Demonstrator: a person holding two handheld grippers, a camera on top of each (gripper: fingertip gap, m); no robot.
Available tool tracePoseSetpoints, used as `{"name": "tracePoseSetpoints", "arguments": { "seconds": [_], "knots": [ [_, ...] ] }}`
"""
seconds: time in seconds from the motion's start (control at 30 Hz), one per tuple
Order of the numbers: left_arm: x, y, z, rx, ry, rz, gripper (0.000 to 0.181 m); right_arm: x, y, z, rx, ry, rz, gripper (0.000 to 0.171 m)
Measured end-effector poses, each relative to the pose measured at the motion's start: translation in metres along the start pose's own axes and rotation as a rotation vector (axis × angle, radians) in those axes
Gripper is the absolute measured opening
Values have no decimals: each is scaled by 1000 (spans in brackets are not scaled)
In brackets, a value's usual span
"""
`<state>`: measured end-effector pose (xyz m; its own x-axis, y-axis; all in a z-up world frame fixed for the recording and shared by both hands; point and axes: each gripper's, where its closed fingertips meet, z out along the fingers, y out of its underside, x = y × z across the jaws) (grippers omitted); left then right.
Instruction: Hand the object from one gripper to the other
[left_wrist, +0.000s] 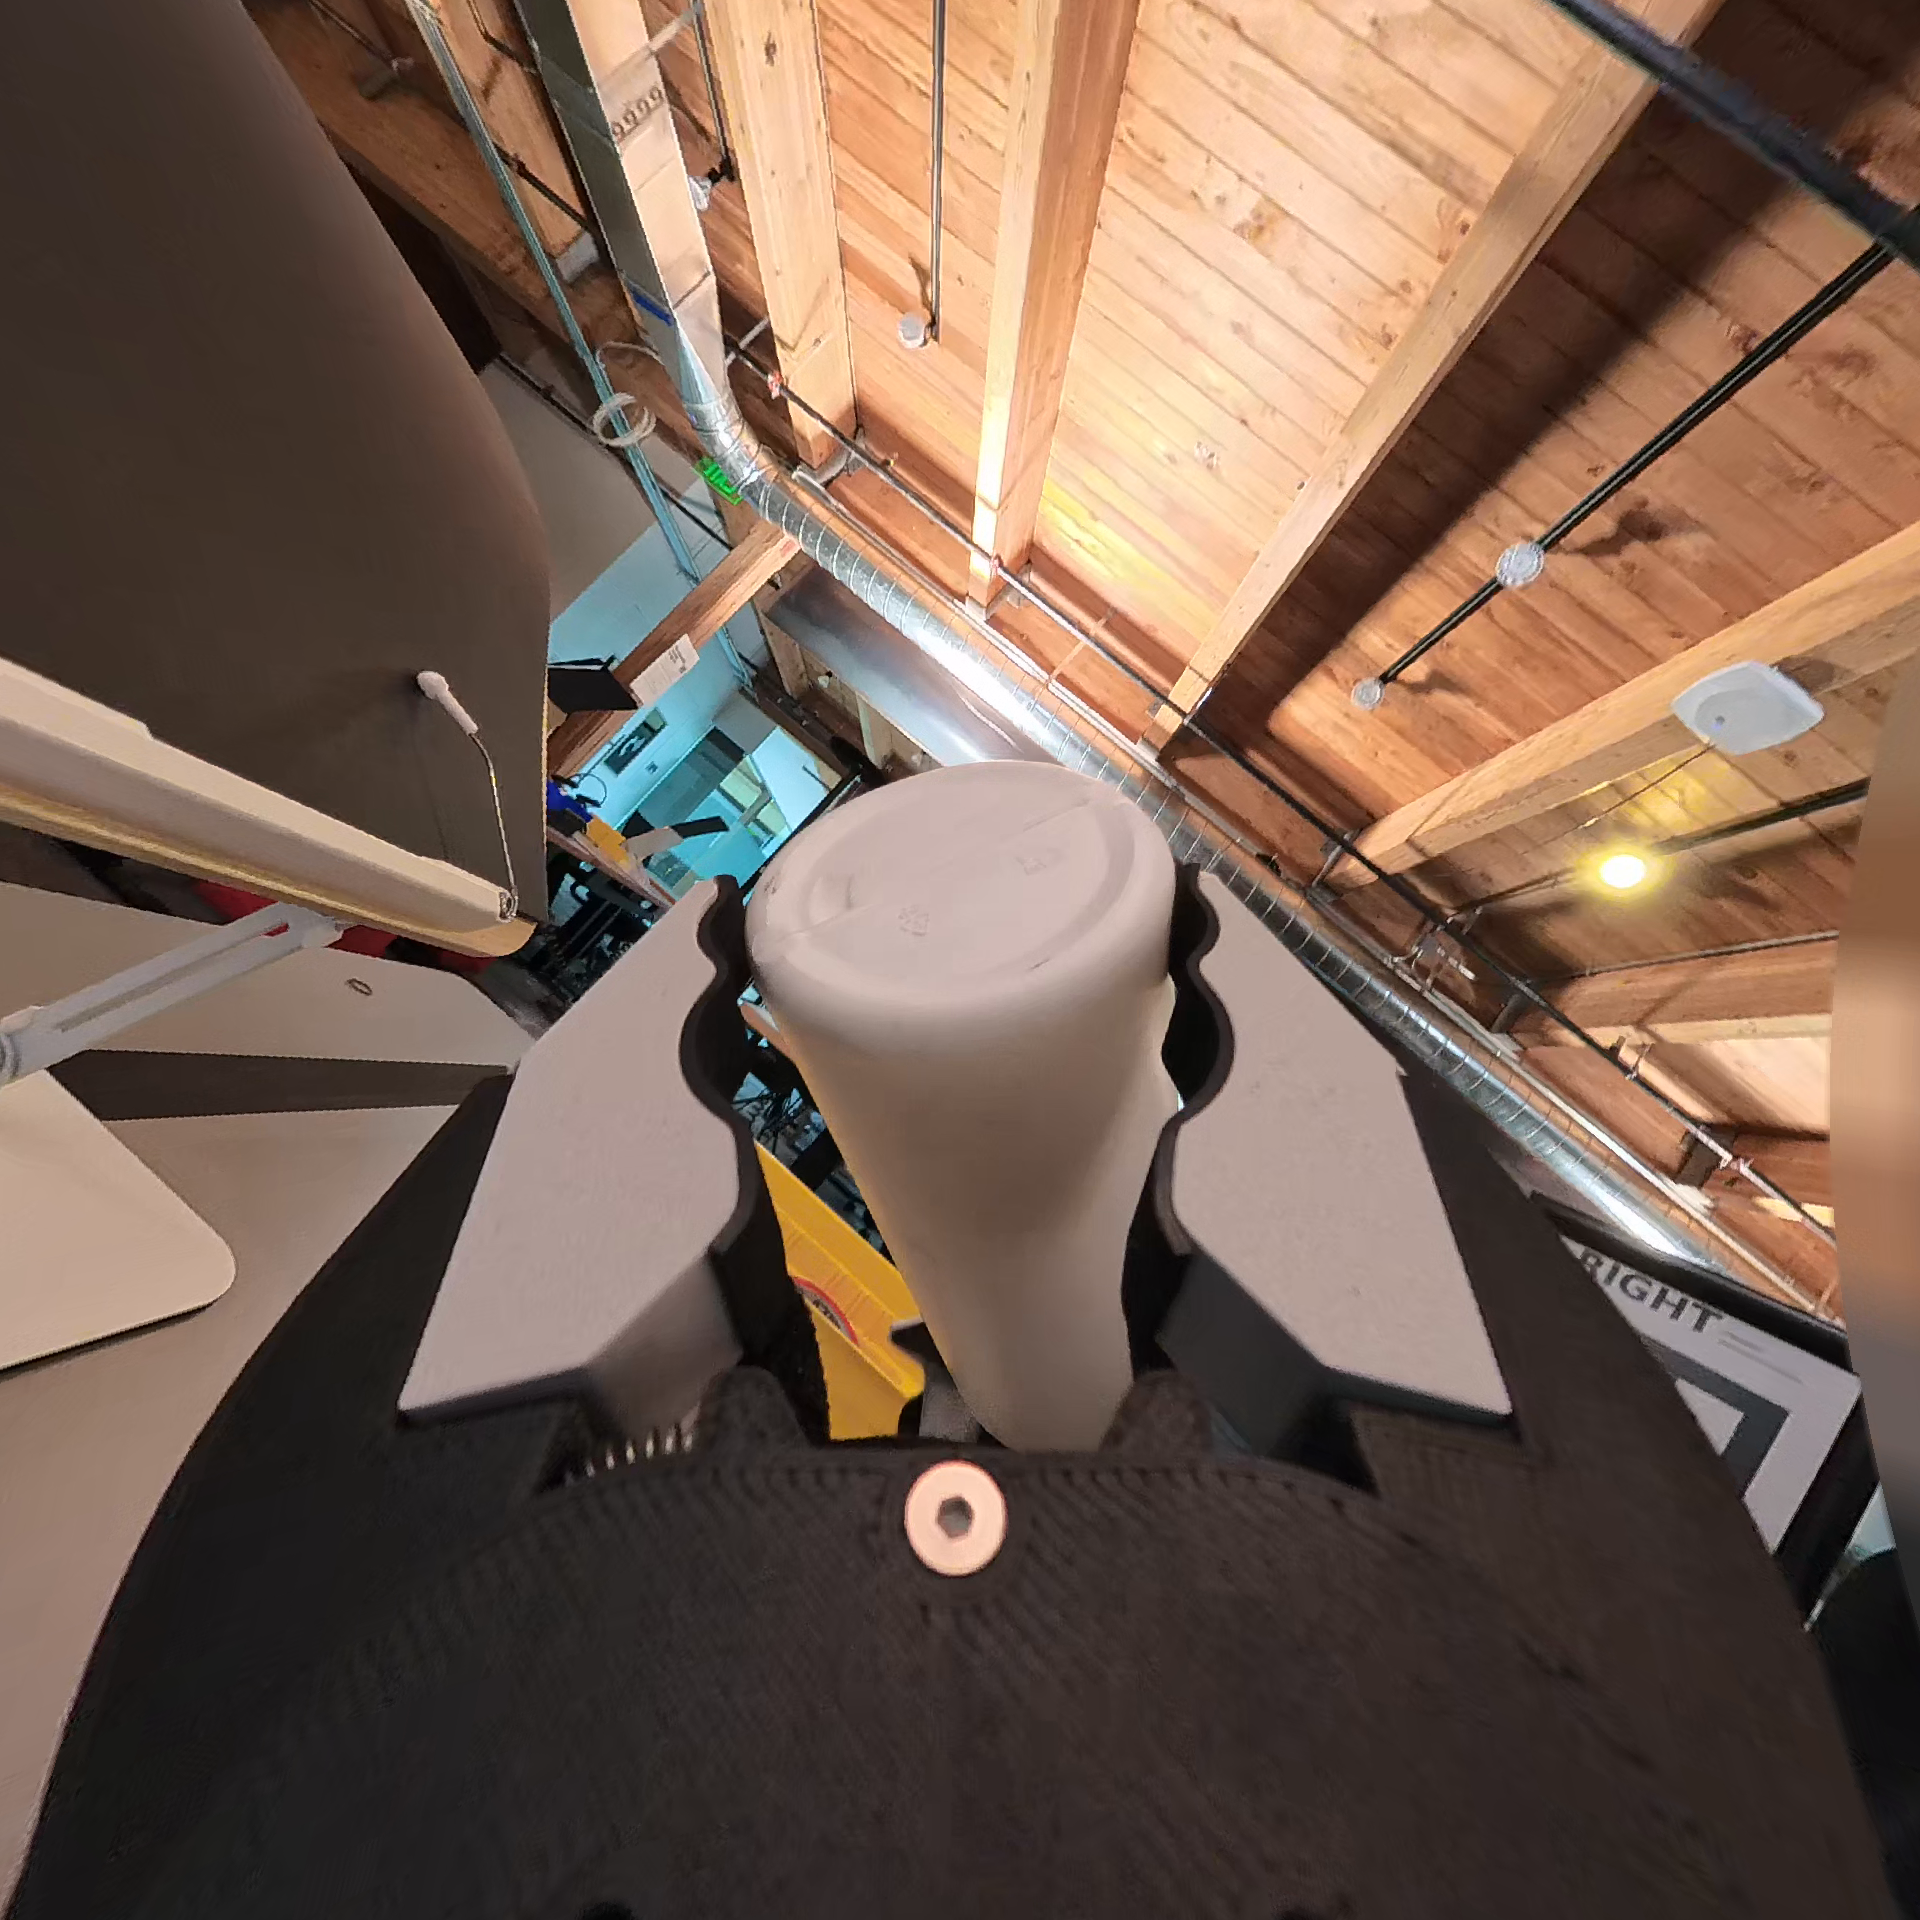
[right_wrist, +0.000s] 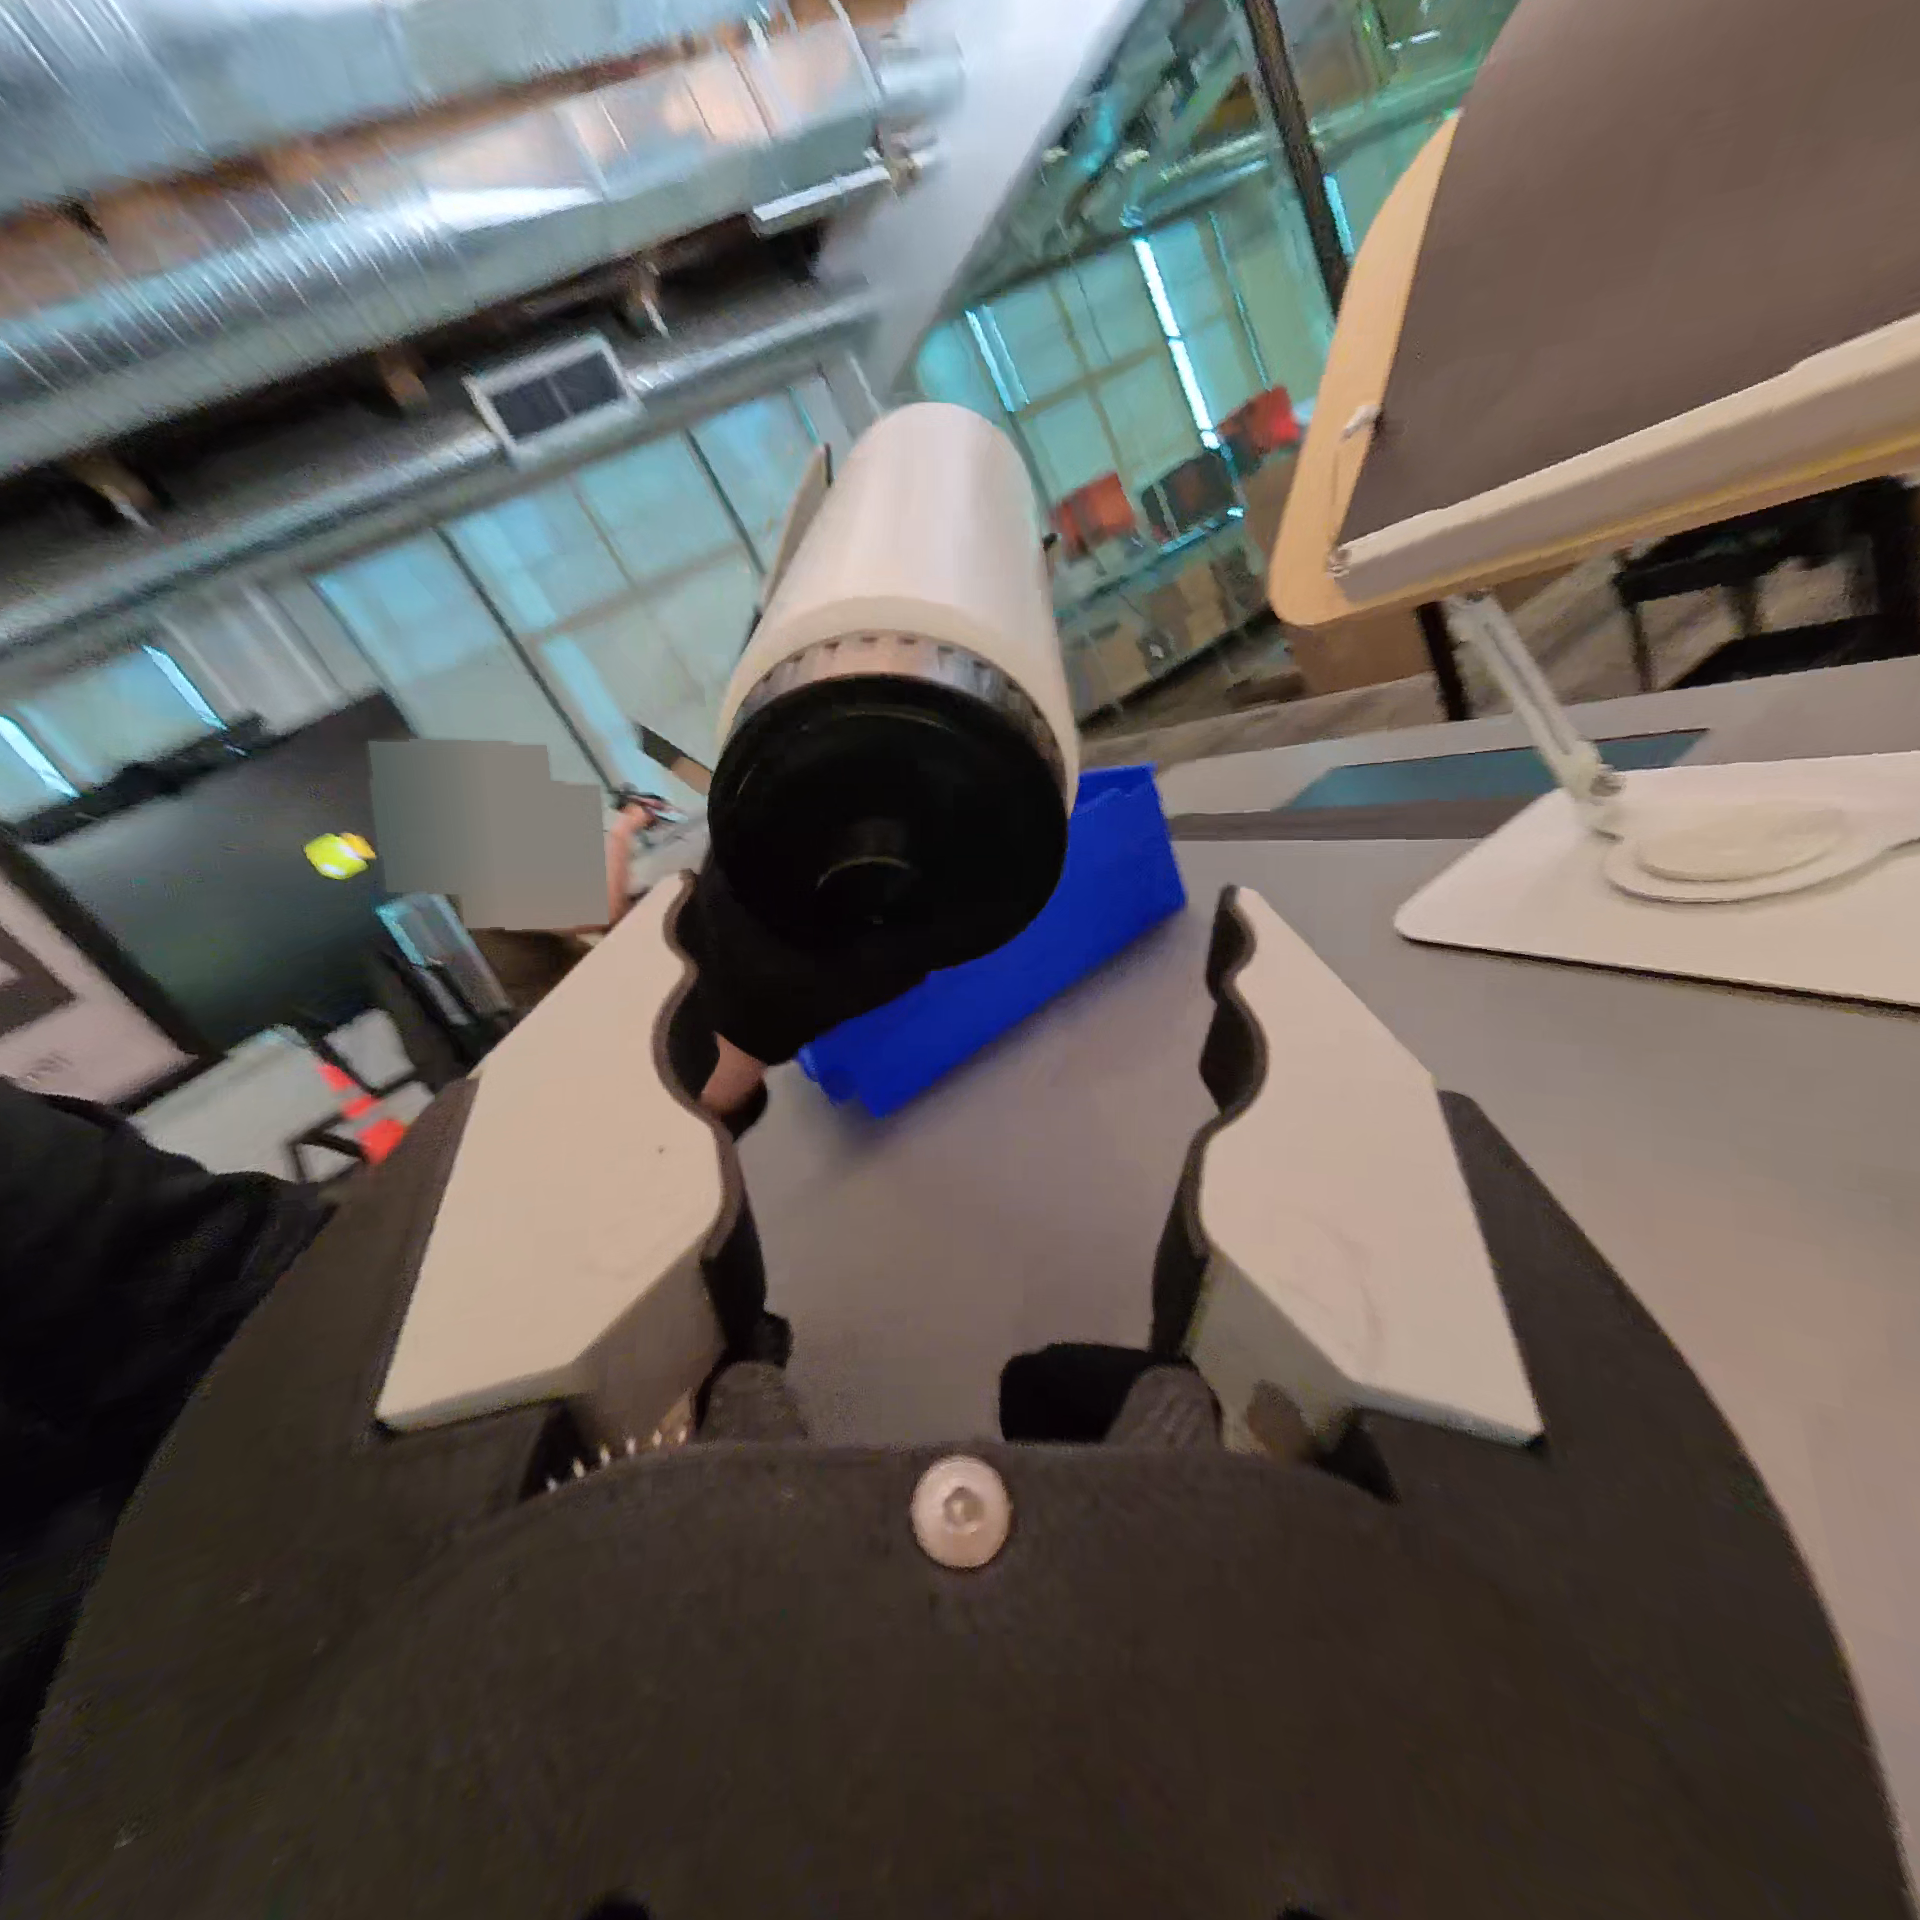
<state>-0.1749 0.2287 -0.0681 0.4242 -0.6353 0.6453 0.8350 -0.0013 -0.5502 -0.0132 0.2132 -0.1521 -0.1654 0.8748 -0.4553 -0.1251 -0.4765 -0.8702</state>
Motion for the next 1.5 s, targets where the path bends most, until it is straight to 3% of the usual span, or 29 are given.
{"name": "tracePoseSetpoints", "arguments": {
  "seconds": [0.27, 0.53, 0.6, 0.7, 0.93, 0.97, 1.0, 1.07, 1.27, 1.5],
  "knots": [
    [14, 18, 14, -161, 20, 74, 80, -10, -25, -6, -272, 167, -376, 108],
    [44, 70, 46, -446, 107, 189, 80, -34, -24, 53, -558, -133, -325, 113],
    [49, 76, 49, -469, 124, 201, 80, -37, -17, 61, -574, -183, -278, 112],
    [55, 81, 52, -486, 143, 213, 80, -31, -10, 63, -581, -185, -259, 90],
    [68, 96, 58, -539, 156, 303, 82, -33, -9, 55, -520, -155, -261, 86],
    [69, 97, 60, -549, 141, 331, 99, -32, -12, 51, -520, -134, -271, 86],
    [68, 97, 62, -561, 119, 357, 112, -27, -19, 46, -518, -99, -286, 86],
    [71, 92, 62, -574, 95, 404, 122, -13, -42, 30, -506, -13, -304, 86],
    [72, 68, 41, -595, 41, 464, 93, 73, -124, -63, -570, 381, -316, 86],
    [53, 52, -3, -683, -87, 515, 80, 174, -107, -158, -816, 683, -124, 86]
  ]
}}
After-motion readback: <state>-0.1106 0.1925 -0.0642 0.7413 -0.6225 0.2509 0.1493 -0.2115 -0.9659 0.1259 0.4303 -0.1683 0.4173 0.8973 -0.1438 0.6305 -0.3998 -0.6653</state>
